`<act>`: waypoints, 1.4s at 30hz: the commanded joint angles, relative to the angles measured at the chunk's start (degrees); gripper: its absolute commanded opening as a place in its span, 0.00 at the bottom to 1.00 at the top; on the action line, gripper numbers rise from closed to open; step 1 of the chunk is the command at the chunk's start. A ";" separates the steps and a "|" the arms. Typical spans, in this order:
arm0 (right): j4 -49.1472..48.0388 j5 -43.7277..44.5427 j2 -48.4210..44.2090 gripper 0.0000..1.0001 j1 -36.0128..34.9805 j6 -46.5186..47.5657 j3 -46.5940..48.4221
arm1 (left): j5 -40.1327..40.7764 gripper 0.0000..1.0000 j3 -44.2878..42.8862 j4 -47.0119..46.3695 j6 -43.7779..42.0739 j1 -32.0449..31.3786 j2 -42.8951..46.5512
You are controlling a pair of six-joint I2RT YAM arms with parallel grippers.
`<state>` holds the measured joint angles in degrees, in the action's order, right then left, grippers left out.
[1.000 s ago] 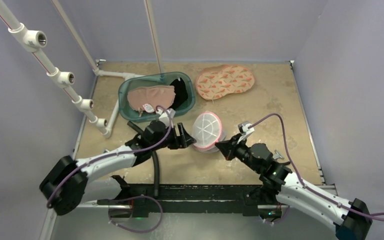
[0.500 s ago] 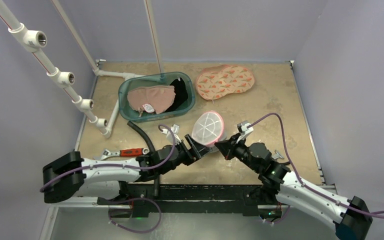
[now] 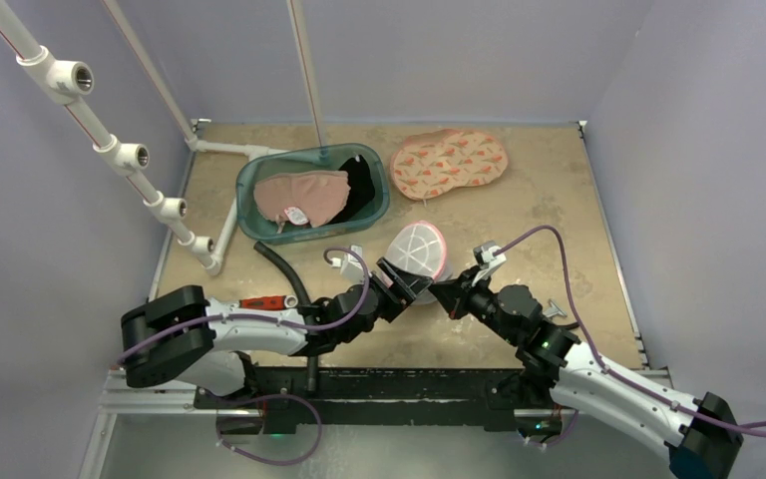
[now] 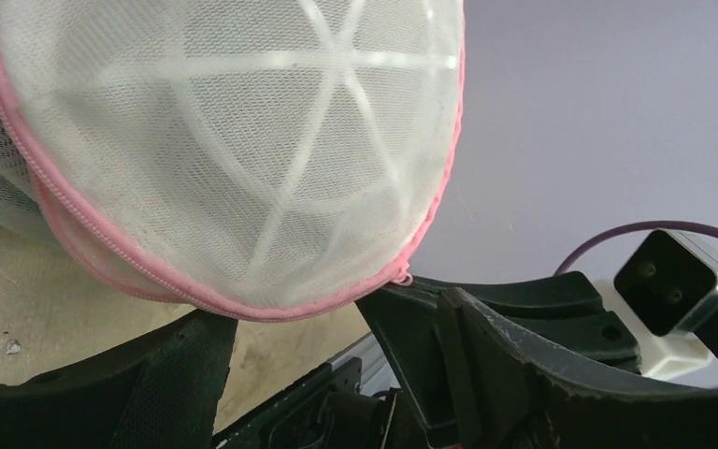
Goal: Unzip the laundry bag and remove the bra
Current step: Unzip the laundry bag at the center of the board.
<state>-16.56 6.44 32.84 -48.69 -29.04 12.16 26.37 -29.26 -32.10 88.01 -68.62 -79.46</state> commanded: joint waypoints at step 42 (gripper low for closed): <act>3.74 4.34 -0.10 0.00 0.04 -1.66 4.43 | -6.32 0.00 1.34 3.01 -7.54 12.94 10.15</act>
<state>-15.42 7.35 32.62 -48.69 -29.23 14.31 24.97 -28.34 -30.70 87.33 -59.22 -73.06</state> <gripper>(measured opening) 0.008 0.029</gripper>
